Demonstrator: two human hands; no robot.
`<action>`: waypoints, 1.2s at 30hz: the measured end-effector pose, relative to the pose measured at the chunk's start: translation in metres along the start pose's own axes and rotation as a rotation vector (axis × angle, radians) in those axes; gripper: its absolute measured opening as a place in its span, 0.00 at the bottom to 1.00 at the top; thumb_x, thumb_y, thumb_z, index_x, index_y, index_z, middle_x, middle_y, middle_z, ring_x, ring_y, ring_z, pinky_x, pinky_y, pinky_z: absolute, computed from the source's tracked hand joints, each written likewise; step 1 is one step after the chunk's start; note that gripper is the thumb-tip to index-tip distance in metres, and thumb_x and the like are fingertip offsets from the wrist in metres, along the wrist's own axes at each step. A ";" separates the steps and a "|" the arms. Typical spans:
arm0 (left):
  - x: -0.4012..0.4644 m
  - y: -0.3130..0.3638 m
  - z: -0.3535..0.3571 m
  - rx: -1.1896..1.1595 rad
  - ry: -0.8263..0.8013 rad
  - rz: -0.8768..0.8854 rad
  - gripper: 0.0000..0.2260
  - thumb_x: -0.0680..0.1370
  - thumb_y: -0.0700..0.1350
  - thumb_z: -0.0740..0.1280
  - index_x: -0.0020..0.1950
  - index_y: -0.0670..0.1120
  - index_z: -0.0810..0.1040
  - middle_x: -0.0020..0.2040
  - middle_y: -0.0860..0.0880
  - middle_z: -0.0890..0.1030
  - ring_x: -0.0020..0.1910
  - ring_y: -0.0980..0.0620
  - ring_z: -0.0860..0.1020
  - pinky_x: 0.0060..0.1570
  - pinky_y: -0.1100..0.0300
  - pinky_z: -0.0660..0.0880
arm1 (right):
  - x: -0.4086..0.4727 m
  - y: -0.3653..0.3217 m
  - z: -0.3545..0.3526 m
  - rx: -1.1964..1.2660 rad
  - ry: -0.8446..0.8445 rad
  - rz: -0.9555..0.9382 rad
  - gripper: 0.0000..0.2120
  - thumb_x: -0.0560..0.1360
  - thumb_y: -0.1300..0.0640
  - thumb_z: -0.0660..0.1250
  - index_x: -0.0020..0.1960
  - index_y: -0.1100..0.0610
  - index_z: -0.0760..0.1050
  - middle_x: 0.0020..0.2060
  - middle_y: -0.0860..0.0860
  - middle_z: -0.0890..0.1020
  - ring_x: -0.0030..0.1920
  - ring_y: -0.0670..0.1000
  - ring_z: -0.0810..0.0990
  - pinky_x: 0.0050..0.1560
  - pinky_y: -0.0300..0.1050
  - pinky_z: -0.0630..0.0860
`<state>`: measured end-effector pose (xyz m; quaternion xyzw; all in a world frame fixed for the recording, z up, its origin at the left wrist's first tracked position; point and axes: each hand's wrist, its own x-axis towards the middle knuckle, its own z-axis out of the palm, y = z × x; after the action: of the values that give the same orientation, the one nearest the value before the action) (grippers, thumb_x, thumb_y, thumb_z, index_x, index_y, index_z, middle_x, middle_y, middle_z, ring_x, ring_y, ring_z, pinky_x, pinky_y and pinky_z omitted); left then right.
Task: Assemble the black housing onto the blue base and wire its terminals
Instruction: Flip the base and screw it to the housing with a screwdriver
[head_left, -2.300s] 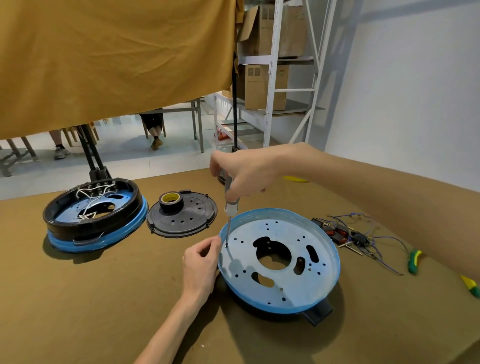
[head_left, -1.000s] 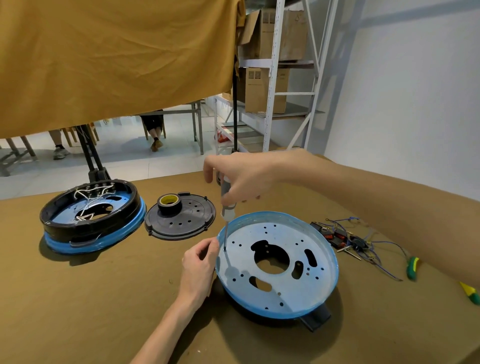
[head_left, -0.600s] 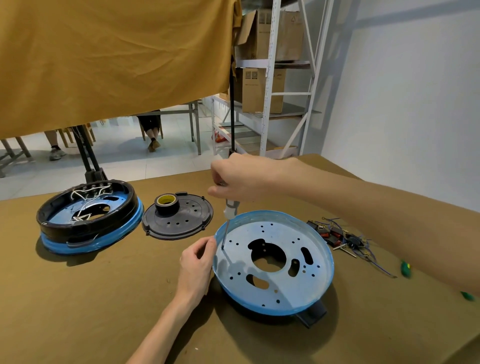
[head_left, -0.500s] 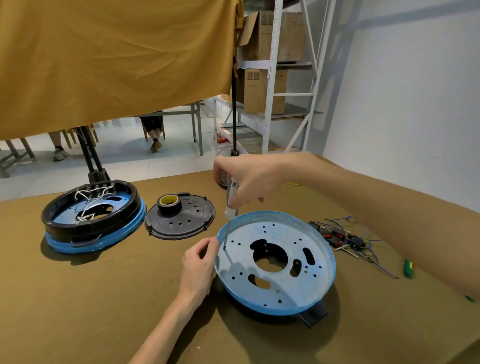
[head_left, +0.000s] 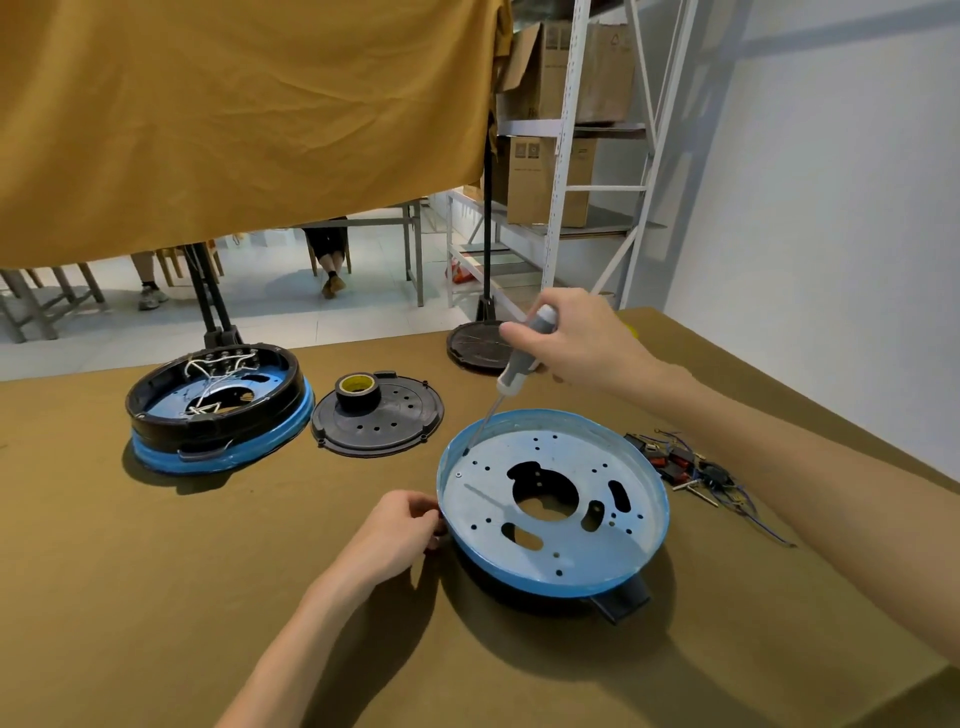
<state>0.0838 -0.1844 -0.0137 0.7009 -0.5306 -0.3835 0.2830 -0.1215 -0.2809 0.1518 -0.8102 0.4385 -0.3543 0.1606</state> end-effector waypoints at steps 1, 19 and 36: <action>-0.001 0.000 0.001 0.018 0.015 0.017 0.13 0.86 0.42 0.59 0.65 0.49 0.80 0.51 0.54 0.83 0.43 0.58 0.80 0.38 0.68 0.74 | -0.003 0.007 -0.004 0.063 0.016 0.067 0.14 0.79 0.47 0.72 0.44 0.58 0.76 0.34 0.53 0.85 0.28 0.47 0.82 0.27 0.41 0.77; -0.014 0.002 0.016 0.162 0.150 0.122 0.13 0.86 0.47 0.59 0.66 0.55 0.80 0.44 0.54 0.85 0.33 0.50 0.83 0.38 0.53 0.83 | -0.076 0.025 0.045 0.634 -0.384 0.533 0.07 0.76 0.59 0.73 0.51 0.57 0.76 0.35 0.52 0.78 0.37 0.50 0.79 0.42 0.47 0.71; -0.014 0.004 0.029 0.086 0.144 0.096 0.17 0.86 0.45 0.58 0.74 0.51 0.76 0.58 0.52 0.82 0.46 0.55 0.82 0.38 0.64 0.80 | -0.066 0.037 0.082 0.668 -0.471 1.005 0.13 0.75 0.52 0.74 0.39 0.56 0.74 0.38 0.53 0.77 0.41 0.53 0.78 0.56 0.50 0.81</action>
<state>0.0550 -0.1721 -0.0233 0.7120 -0.5577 -0.2951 0.3081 -0.1087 -0.2516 0.0450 -0.4685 0.5835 -0.1661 0.6422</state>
